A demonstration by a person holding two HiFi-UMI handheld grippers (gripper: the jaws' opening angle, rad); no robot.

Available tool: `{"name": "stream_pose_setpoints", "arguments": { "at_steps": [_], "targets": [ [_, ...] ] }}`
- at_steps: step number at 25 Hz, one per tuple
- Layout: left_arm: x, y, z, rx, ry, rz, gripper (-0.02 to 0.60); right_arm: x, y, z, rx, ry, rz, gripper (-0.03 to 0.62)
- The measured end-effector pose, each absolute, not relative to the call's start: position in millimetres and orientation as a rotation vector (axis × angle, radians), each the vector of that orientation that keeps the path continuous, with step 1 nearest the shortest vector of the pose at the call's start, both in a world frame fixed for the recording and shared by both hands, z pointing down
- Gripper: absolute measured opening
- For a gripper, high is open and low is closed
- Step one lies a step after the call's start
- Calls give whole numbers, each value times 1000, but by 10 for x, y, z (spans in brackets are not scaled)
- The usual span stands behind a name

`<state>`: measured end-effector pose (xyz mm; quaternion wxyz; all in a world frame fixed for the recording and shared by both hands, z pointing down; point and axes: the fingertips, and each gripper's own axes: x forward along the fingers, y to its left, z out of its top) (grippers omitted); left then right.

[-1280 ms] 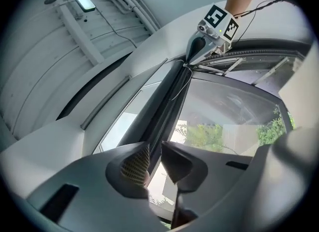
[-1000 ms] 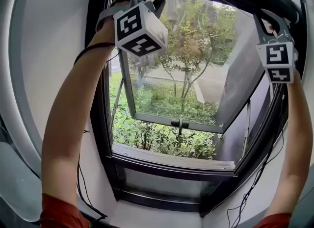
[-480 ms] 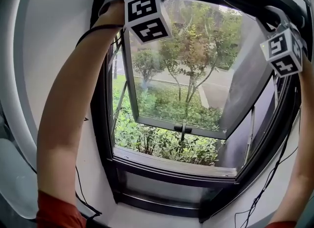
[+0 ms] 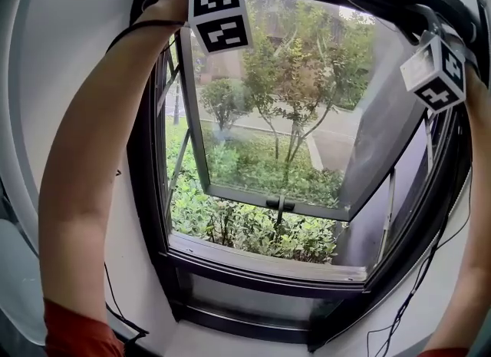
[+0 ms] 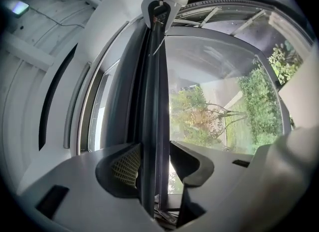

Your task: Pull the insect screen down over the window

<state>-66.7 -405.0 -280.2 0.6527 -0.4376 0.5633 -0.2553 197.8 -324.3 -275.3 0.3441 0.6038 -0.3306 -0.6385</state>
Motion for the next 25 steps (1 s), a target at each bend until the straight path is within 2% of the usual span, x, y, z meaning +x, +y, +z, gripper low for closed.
{"name": "stream_pose_setpoints", "arguments": {
  "at_steps": [5, 25],
  "targets": [
    [-718, -4134, -2854, -991, 1307, -582, 167, 2145, -3323, -2767, 1594, -867, -1616, 144],
    [-703, -4115, -2839, -926, 1295, -599, 166, 2117, -3298, -2858, 1617, -922, -1571, 153]
  ]
}}
